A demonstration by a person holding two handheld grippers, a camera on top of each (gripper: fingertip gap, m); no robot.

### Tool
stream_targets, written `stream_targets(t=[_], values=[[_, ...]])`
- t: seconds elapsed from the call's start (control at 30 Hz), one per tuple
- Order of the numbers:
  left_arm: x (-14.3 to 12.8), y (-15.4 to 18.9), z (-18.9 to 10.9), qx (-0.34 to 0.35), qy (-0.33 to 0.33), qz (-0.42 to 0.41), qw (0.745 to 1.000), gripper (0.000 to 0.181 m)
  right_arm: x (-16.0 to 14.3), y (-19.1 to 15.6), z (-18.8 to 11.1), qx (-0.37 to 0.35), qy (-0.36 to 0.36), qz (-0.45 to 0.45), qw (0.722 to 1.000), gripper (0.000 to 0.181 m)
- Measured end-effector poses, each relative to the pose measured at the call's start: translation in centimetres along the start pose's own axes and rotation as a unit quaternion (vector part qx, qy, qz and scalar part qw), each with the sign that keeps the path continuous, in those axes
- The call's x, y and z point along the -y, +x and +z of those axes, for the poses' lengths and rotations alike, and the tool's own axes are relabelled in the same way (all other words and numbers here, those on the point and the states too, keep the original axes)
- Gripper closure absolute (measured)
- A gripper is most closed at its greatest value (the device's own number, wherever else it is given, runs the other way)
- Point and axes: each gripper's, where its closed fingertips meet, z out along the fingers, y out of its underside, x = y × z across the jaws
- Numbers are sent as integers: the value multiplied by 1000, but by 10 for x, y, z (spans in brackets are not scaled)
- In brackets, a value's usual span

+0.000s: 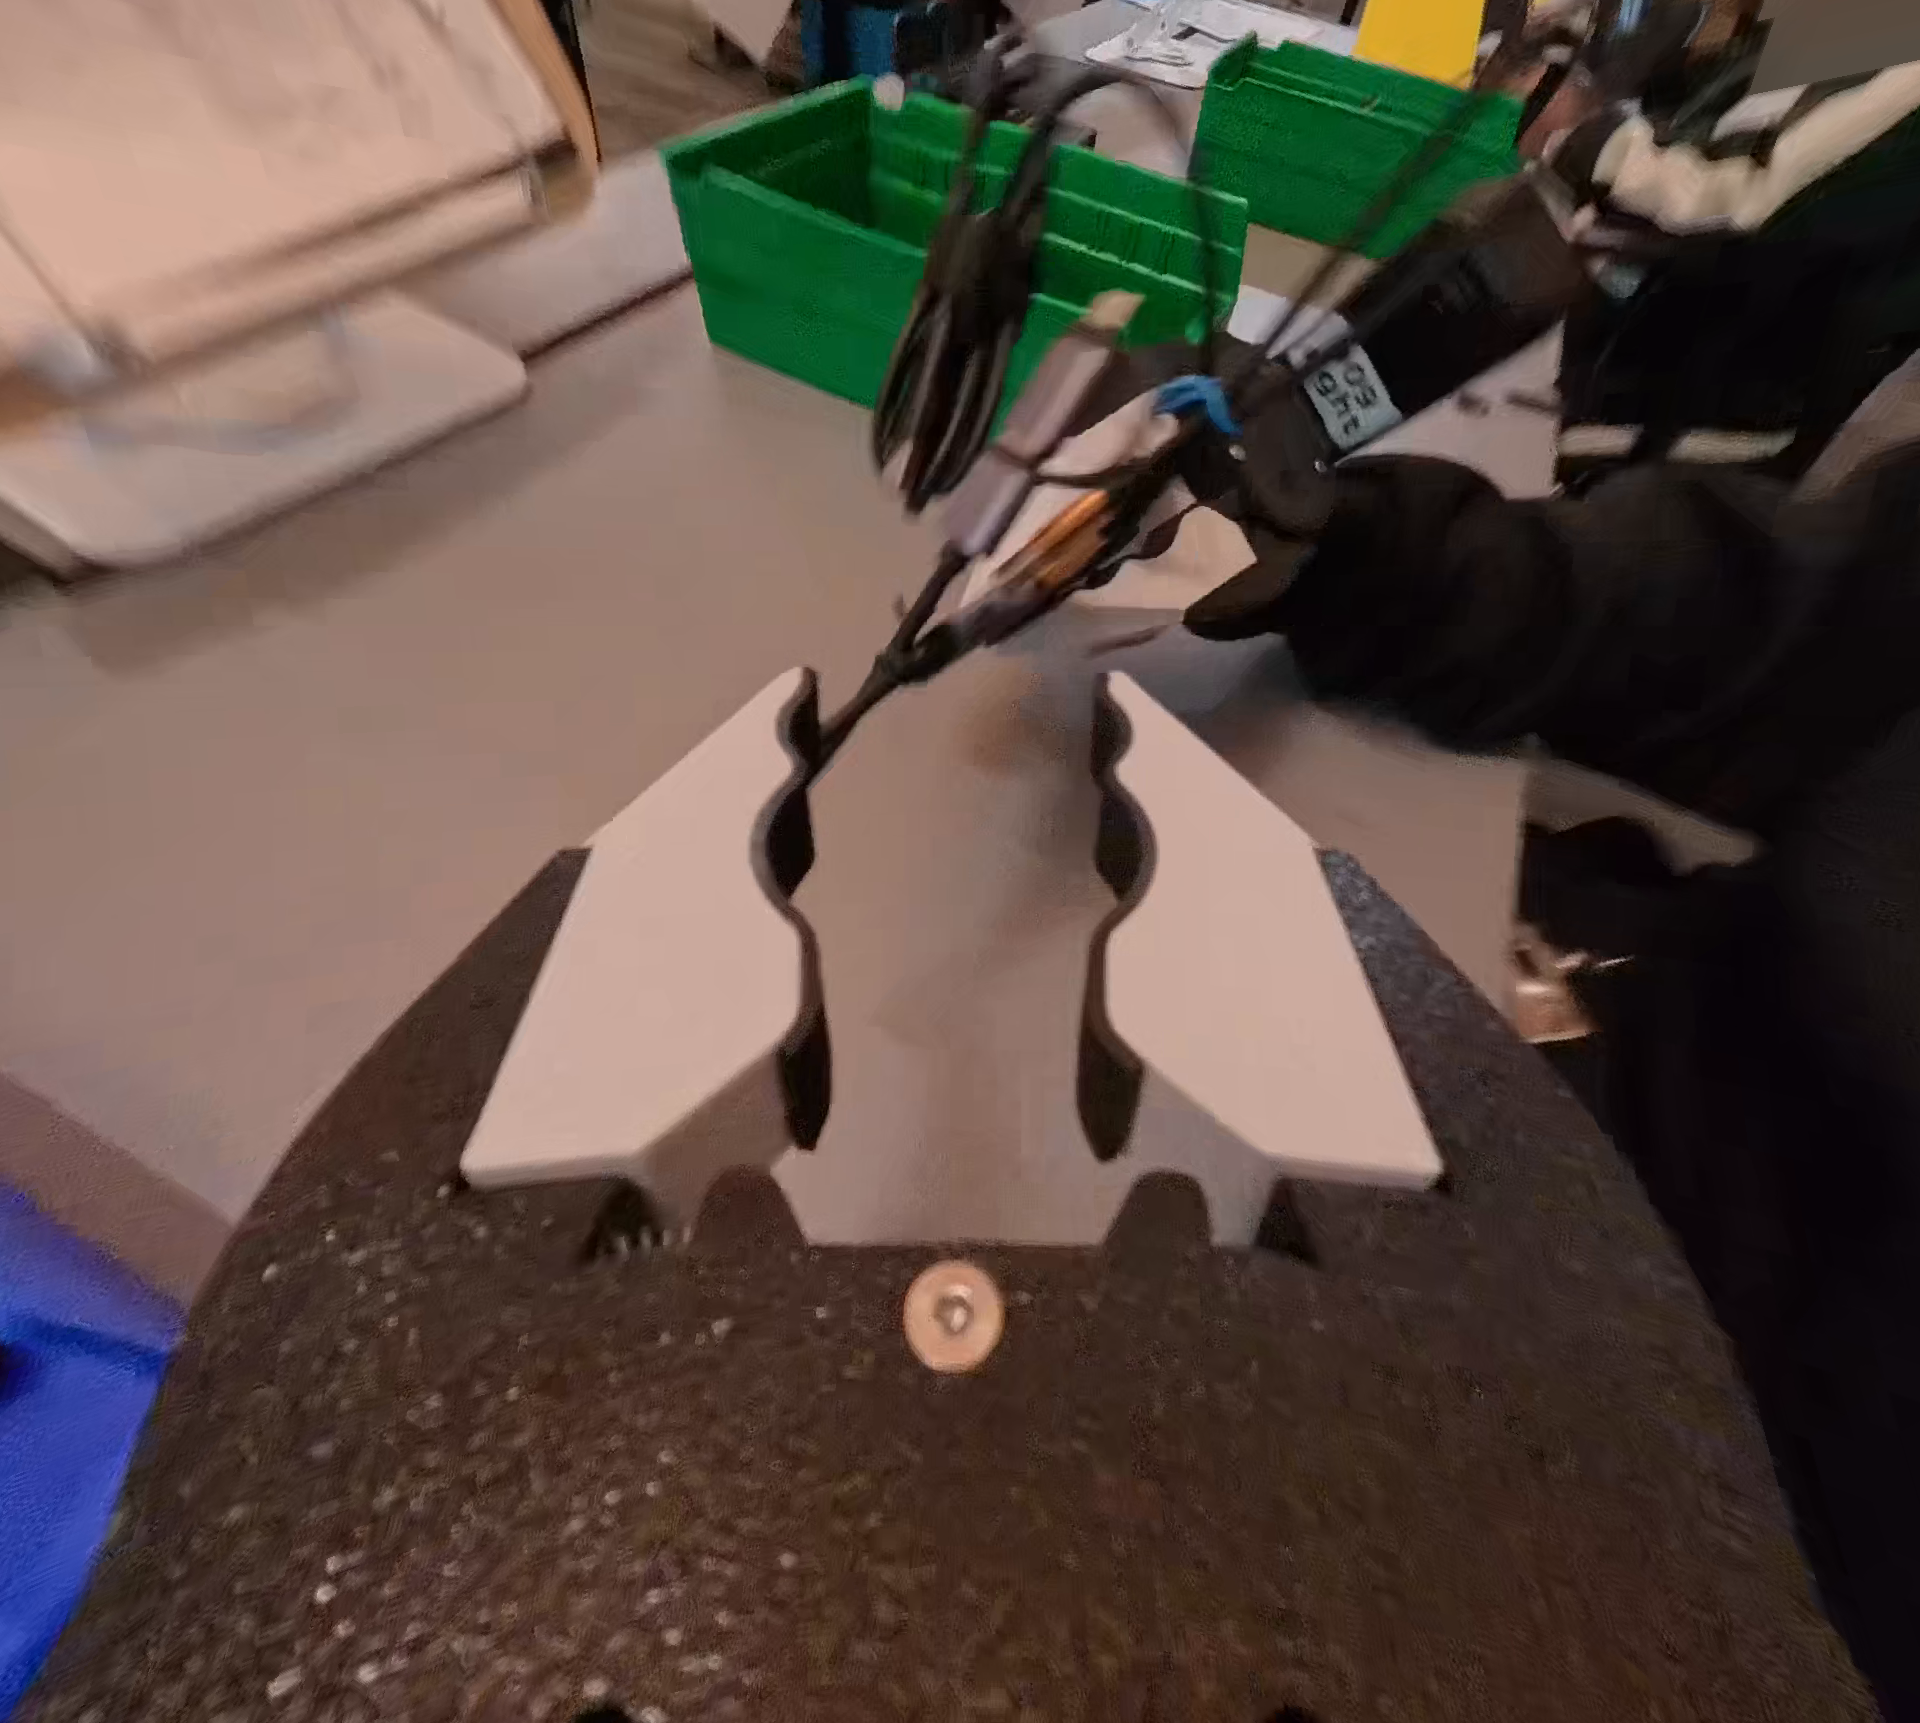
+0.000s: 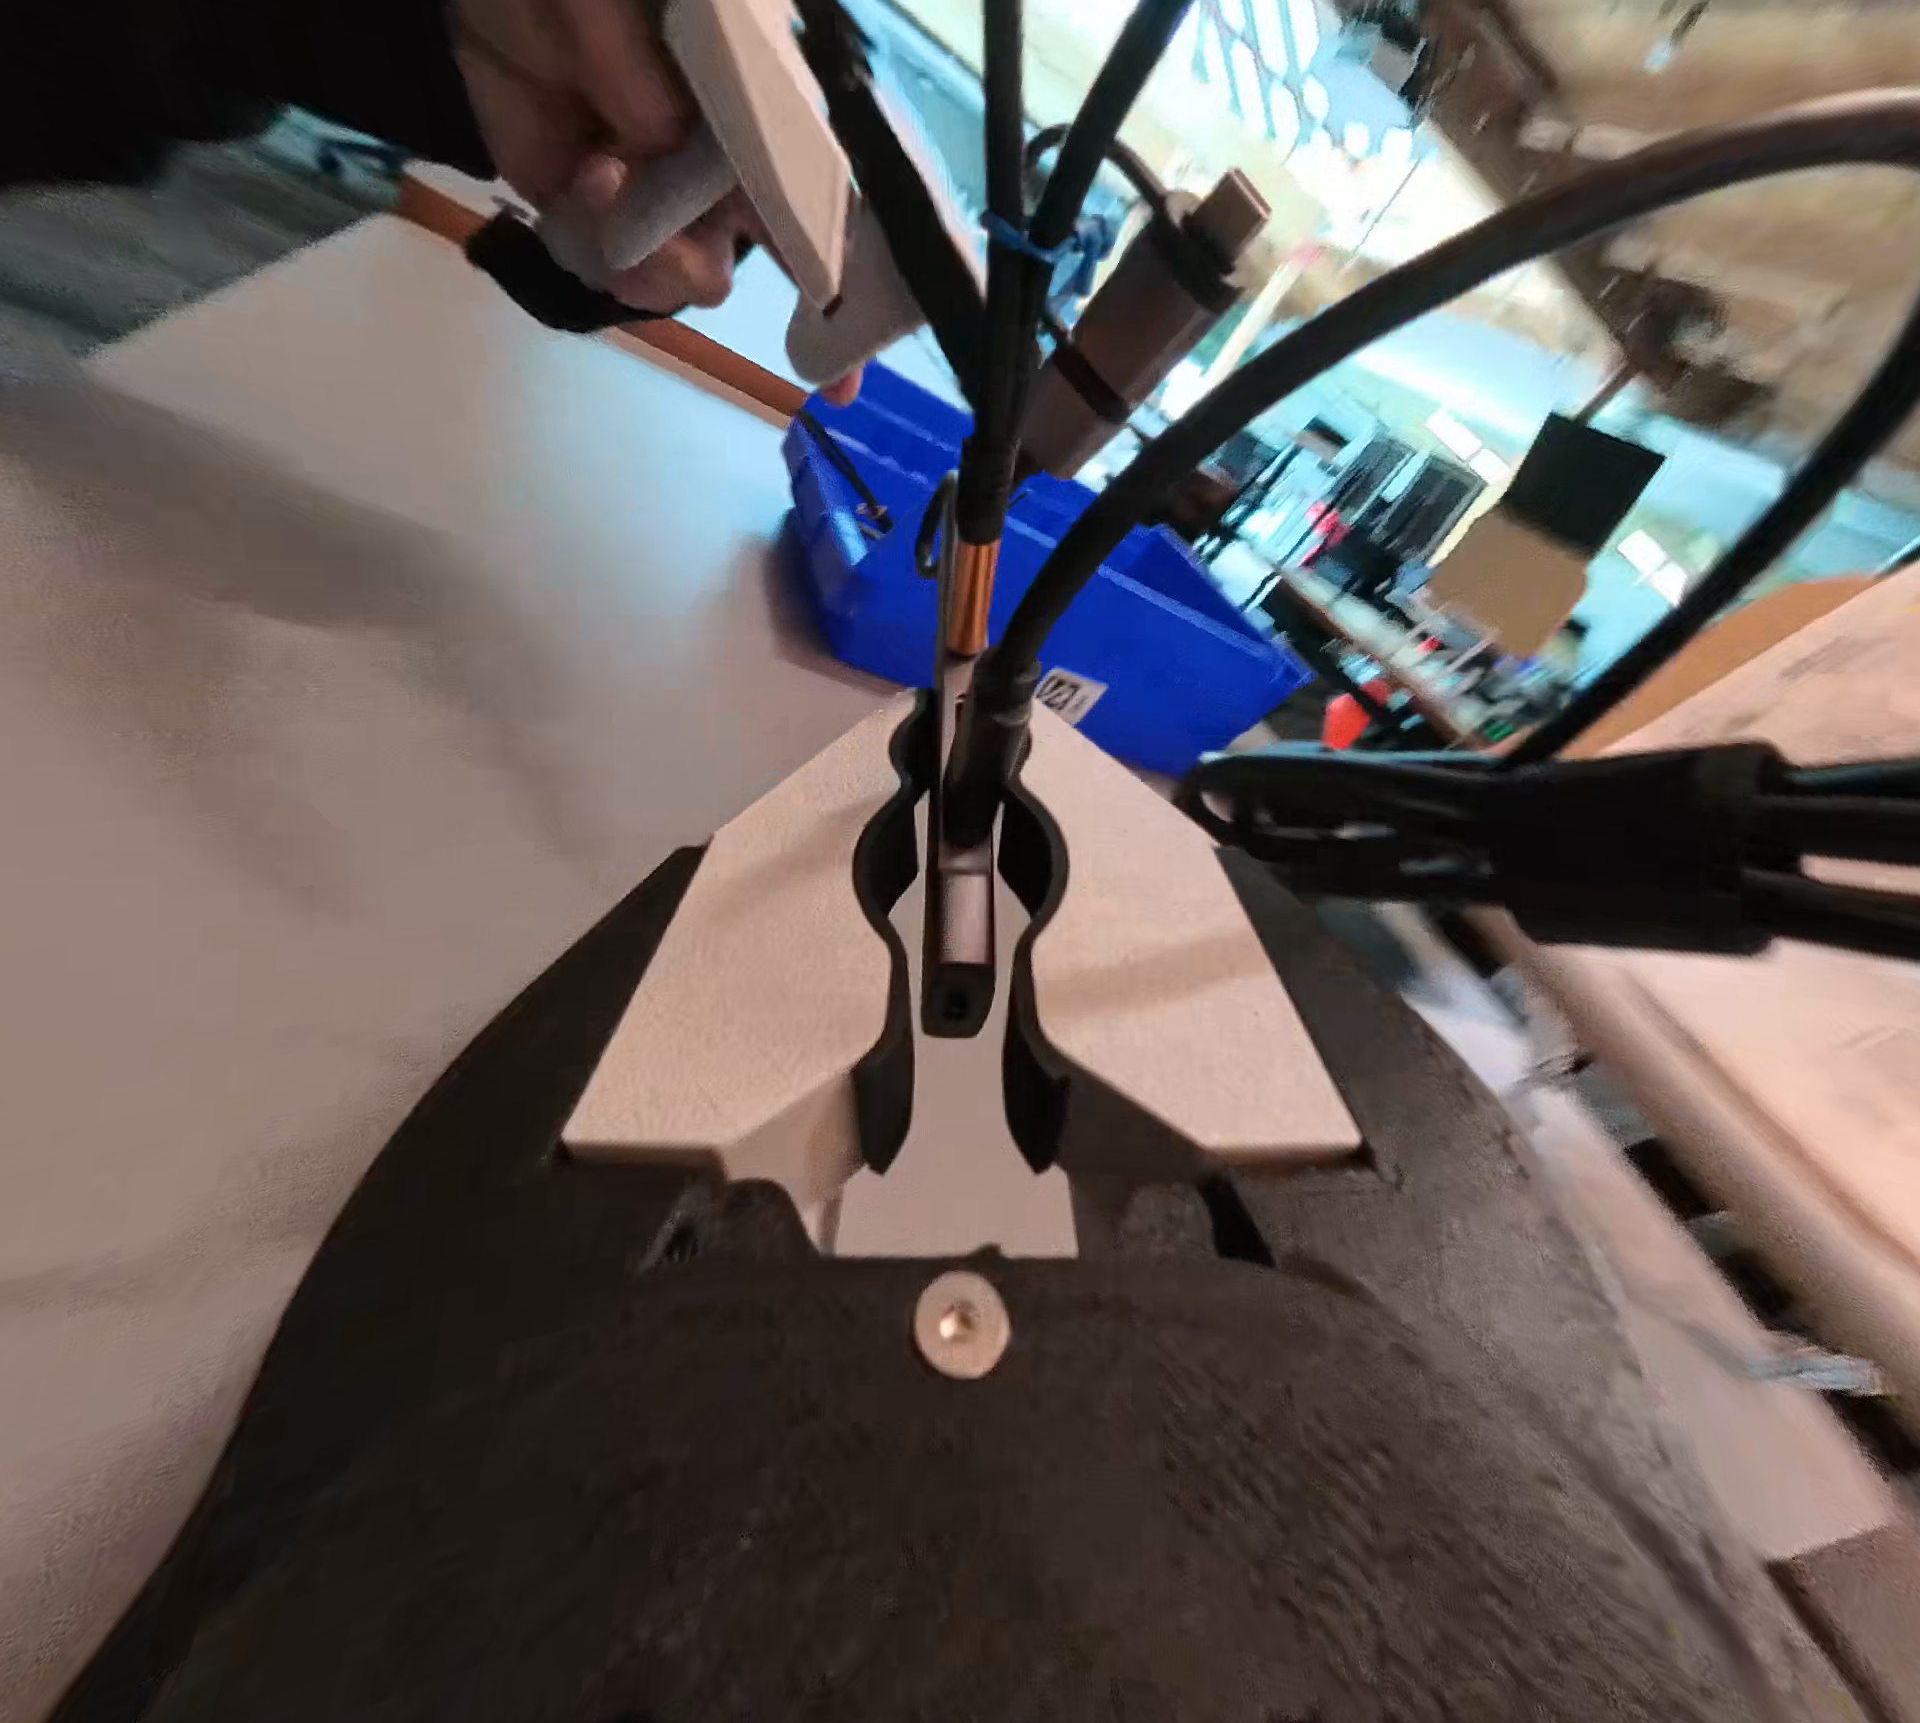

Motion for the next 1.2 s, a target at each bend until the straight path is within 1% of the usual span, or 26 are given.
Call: stream_targets(t=[0.03, 0.07, 0.17, 0.23, 0.33, 0.43, 0.5, 0.63, 0.7, 0.77, 0.87, 0.93, 1.03, 1.1, 1.2], values=[[-6, -4, 0, -8, -10, -44, 999, 121, 5, -1, 0, -6, 11, -33, 999, 174], [-12, -6, 1, -18, -21, -79, 997, 115, 9, -3, 0, -6, 20, -57, 998, 173], [-23, 0, 5, -59, -42, -129, 989, 108, 14, -12, 0, -6, 20, -131, 991, 174], [-18, 7, 6, -91, -27, -124, 988, 113, 16, -17, 1, -9, 18, -174, 985, 175], [-5, 11, -1, -148, 3, -130, 980, 116, 20, -22, 2, -14, 17, -222, 975, 174], [19, -4, -9, -146, 59, -154, 975, 129, 20, -25, 2, -21, -2, -295, 955, 175], [21, -2, -8, -151, 50, -137, 978, 129, 24, -27, 3, -30, -2, -336, 942, 174], [-1, 16, 5, -180, -51, -54, 981, 123, 30, -33, 3, -29, 12, -347, 937, 175], [-8, 21, 12, -183, -74, -18, 980, 123, 28, -33, 4, -32, 9, -356, 934, 174], [-13, 26, 16, -195, -90, -7, 977, 126, 25, -34, 5, -29, 1, -362, 932, 174], [-28, 24, 20, -189, -123, 5, 974, 131, 23, -32, 6, -38, -7, -395, 918, 175], [-41, 21, 20, -182, -148, 8, 972, 133, 15, -29, 6, -40, -26, -423, 905, 174], [-53, 18, 22, -170, -170, 34, 970, 133, 8, -31, 8, -38, -39, -460, 886, 174], [-53, 17, 26, -155, -164, 74, 971, 134, 10, -33, 11, -44, -35, -471, 880, 174], [-57, 27, 29, -174, -152, 103, 968, 136, 16, -32, 10, -51, -16, -447, 893, 172]])
